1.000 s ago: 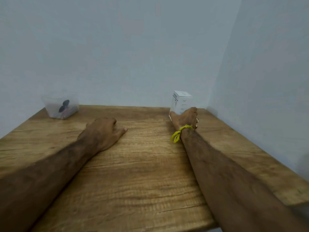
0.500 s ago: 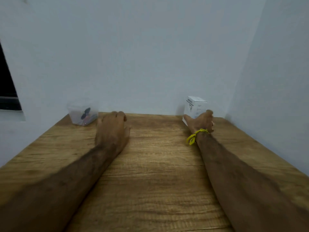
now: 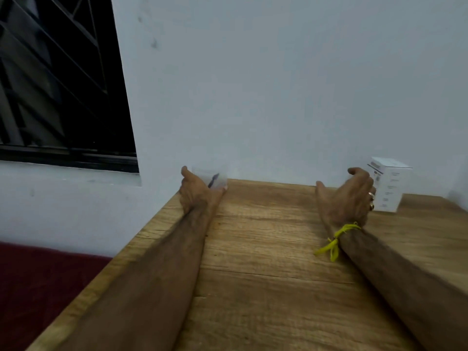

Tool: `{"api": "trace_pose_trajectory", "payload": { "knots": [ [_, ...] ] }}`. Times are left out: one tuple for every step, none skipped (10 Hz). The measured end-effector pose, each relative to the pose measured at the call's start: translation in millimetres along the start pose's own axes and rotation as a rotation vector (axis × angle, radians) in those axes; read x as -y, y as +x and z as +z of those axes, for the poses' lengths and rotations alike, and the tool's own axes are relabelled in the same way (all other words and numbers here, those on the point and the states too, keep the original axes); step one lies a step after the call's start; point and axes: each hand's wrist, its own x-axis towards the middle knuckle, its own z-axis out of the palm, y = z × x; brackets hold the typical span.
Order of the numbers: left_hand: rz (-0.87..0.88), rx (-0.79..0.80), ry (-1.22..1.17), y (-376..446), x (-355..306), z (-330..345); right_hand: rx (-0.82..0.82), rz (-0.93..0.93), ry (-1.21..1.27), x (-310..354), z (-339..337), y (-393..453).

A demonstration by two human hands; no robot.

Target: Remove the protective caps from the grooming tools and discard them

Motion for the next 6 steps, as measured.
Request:
{"api": "trace_pose_trajectory", "payload": {
  "knots": [
    [0.038,-0.019,0.027,7,-2,8,0.051,-0.05,0.053,-3,7,3],
    [0.088,-0.071,0.073,4,-7,12,0.149,-0.11,0.052,-8,16,3],
    [0.091,-0.082,0.09,4,-8,13,0.206,-0.099,0.046,-10,19,5],
    [0.099,-0.052,0.131,0,-11,10,0.278,-0.058,0.049,-9,14,6],
    [0.106,-0.056,0.184,-7,-9,6,0.334,-0.034,0.083,-9,6,0],
    [0.377,-0.197,0.35,-21,-25,7,0.405,-0.012,0.045,-4,1,9]
  ]
}}
